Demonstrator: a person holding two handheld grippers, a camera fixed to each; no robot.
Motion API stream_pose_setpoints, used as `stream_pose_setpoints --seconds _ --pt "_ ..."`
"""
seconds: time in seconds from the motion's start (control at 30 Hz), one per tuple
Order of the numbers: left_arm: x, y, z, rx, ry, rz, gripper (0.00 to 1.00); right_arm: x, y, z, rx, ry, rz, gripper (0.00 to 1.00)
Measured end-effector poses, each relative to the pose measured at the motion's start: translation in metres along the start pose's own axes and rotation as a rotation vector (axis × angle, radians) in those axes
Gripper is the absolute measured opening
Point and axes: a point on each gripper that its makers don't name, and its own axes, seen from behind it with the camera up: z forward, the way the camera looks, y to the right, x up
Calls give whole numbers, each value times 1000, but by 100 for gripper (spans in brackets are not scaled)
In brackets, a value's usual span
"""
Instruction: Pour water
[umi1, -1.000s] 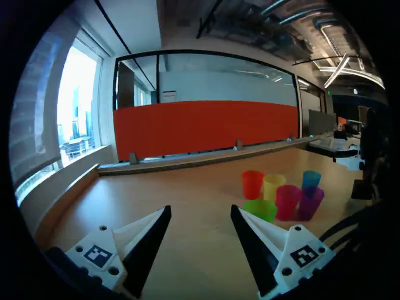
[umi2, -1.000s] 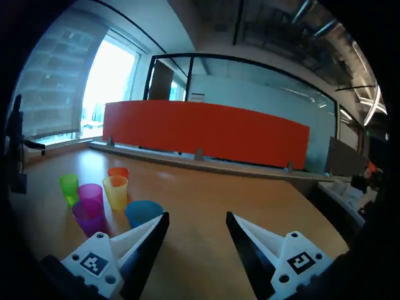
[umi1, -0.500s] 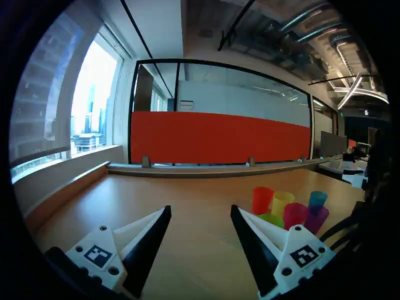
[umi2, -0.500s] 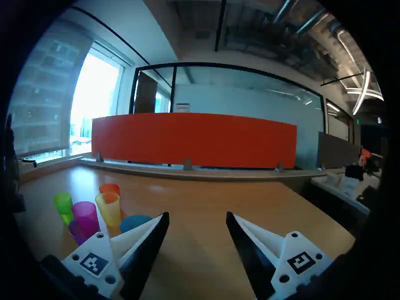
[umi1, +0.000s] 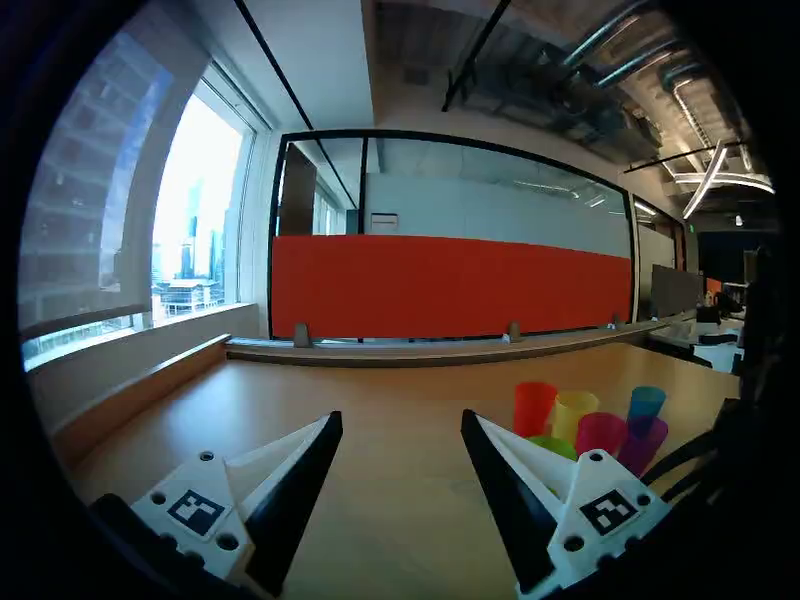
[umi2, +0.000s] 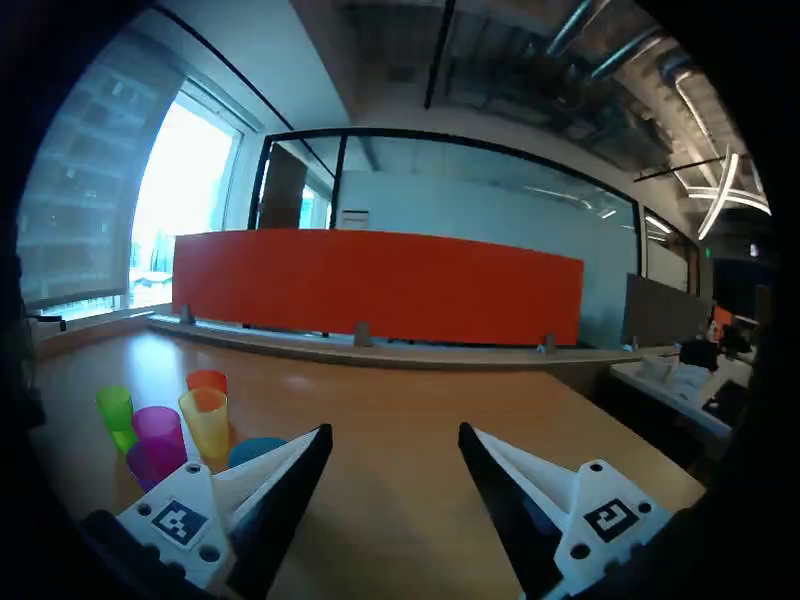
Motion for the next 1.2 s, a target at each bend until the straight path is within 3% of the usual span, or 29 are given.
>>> stream_pose_setpoints --seconds 0.4,0.67,0.97,1.2 --pt "8 -4 3 73 51 27 88 10 4 0 -21 3 41 99" --pt "7 6 8 83 74 37 88 19 -9 2 -10 4 18 99" --pt "5 4 10 115 90 46 88 37 -9 4 -21 22 38 100" --pt "-2 8 17 111 95 37 88 39 -9 2 -29 18 15 100"
